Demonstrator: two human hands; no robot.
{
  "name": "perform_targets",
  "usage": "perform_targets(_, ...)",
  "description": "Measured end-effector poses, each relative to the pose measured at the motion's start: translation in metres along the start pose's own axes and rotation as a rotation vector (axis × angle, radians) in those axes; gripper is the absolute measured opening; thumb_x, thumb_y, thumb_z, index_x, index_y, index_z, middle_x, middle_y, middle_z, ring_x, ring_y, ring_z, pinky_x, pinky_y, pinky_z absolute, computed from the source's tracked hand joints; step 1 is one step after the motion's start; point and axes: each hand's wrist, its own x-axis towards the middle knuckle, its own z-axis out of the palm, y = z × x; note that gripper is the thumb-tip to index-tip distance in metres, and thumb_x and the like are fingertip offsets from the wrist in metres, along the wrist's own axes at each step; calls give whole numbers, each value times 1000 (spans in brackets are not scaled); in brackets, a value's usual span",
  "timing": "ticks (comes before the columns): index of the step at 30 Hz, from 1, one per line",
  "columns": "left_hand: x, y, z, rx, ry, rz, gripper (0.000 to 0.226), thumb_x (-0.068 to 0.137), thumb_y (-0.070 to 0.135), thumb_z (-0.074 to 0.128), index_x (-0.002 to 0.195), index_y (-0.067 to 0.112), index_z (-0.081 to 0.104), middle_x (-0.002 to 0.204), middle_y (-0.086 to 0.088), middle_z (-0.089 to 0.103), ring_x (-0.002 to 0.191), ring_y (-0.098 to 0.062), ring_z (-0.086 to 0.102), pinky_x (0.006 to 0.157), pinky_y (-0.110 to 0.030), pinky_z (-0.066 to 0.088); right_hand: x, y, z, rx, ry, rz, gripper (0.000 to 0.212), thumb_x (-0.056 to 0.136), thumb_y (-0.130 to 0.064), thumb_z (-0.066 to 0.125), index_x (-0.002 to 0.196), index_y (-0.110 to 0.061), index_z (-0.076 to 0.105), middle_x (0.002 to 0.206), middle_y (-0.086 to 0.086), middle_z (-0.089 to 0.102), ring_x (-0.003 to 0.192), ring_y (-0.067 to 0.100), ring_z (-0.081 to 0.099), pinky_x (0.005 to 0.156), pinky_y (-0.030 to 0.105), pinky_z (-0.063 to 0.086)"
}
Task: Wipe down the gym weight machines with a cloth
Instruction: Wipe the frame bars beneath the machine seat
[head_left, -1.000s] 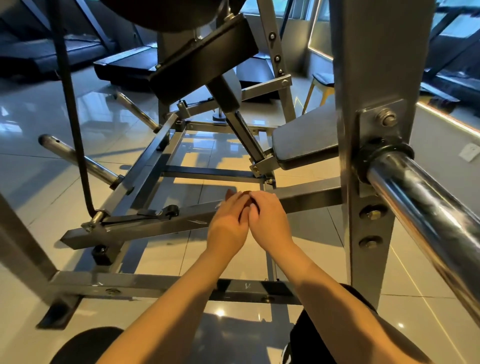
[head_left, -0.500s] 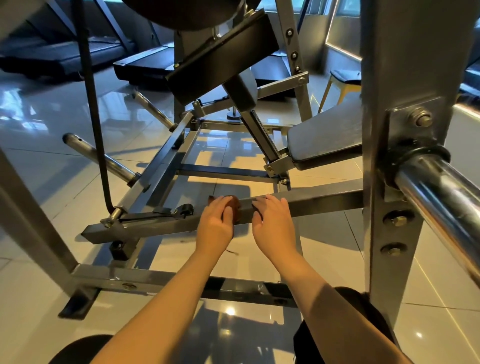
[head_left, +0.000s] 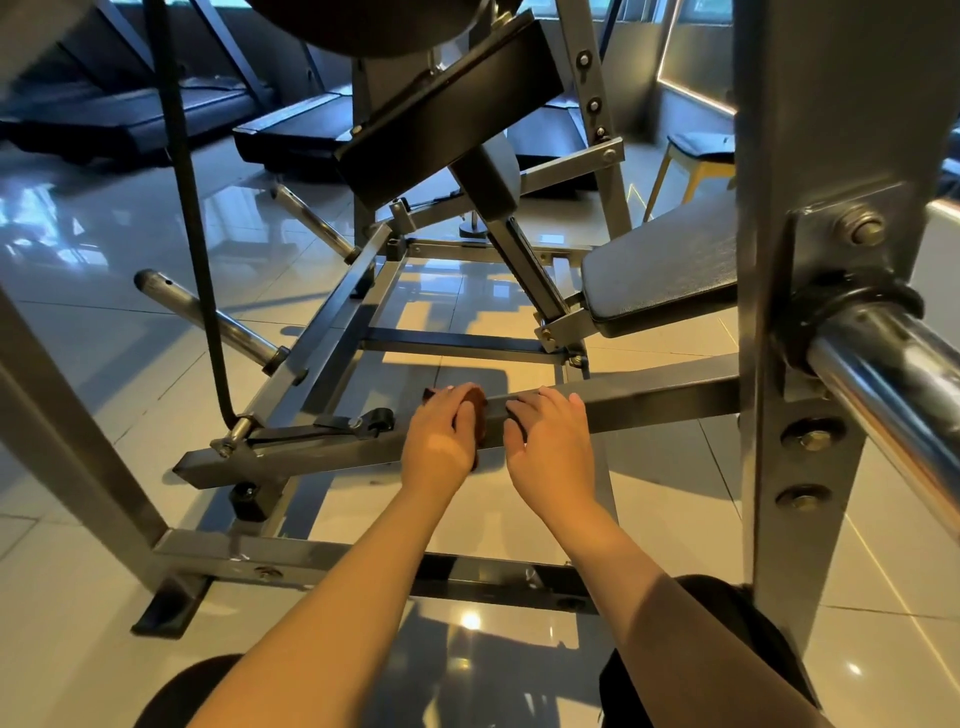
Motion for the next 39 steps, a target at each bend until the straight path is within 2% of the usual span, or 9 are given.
perform_targets(6,-4,7,4,64,-87,99,37,108,41,37,143,35,50,140,8,57,127,-12,51,110,-34,43,2,2,0,95,11,90,31,103,-34,52,129,-23,63,131,-4,61,131,15,48,126,39,17)
perform_targets(10,-2,-32,-13,120,16,-6,41,106,51,27,137,36,51,123,6,61,114,-15,57,94,-45,54,-1,-2,-1,-1,-19,10,31,103,-30,53,130,-20,66,134,-4,59,136,16,43,127,44,12)
perform_targets(14,-8,-25,-2,63,62,11,37,109,38,37,140,27,53,132,0,60,123,-19,53,102,-46,49,-2,-5,-3,31,-38,25,33,104,-29,52,133,-18,64,138,-3,57,140,16,39,128,41,6)
perform_targets(18,-24,11,13,33,-21,140,37,106,30,48,143,27,54,147,3,53,137,-16,44,119,-40,35,-1,-3,-2,148,-33,125,33,104,-30,50,135,-22,60,141,-3,56,141,17,40,127,34,5)
perform_targets(22,-21,2,2,159,3,185,38,106,38,46,143,32,53,144,6,56,131,-15,51,114,-38,41,-1,-1,-6,143,-21,109,30,104,-27,51,131,-20,62,136,-2,59,137,15,45,127,34,8)
perform_targets(26,-12,-23,-8,128,40,33,41,106,44,38,140,27,55,135,4,62,124,-16,55,104,-44,50,-3,-3,-8,81,-55,65,34,104,-28,51,135,-18,62,143,-2,56,144,15,36,127,37,3)
perform_targets(29,-23,-11,2,71,65,43,38,106,30,46,142,21,54,142,-1,57,133,-19,49,113,-45,42,-5,-5,-4,52,-74,53,36,105,-31,49,138,-20,60,147,-3,53,148,16,30,127,39,1)
perform_targets(33,-36,12,10,45,-1,120,40,105,28,51,145,27,52,150,4,50,139,-14,41,117,-30,32,-4,-6,3,149,-85,121,39,105,-36,47,140,-24,56,149,-4,51,148,19,31,121,29,-1)
perform_targets(39,-28,-4,0,53,41,36,39,106,34,46,143,26,52,144,3,55,134,-16,47,113,-41,43,-6,-7,1,83,-102,77,39,106,-34,46,141,-22,57,150,-3,49,148,16,28,127,36,0)
